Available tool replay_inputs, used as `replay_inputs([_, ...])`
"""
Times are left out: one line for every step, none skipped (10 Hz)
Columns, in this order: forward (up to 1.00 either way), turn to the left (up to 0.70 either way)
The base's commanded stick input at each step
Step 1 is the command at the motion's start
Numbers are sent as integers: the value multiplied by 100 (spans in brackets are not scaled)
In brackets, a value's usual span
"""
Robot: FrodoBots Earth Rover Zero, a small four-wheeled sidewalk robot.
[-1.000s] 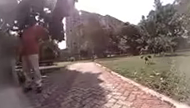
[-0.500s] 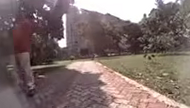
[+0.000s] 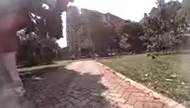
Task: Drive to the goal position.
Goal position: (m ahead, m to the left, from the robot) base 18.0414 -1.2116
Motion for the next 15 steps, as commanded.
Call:
replay_inputs([70, 0])
replay_inputs([70, 0])
replay_inputs([70, 0])
replay_inputs([70, 0])
replay_inputs([70, 0])
replay_inputs([70, 0])
replay_inputs([70, 0])
replay_inputs([70, 0])
replay_inputs([70, 0])
replay_inputs([70, 0])
replay_inputs([70, 0])
replay_inputs([70, 7])
replay_inputs([70, 25])
replay_inputs([70, 35])
replay_inputs([70, 35])
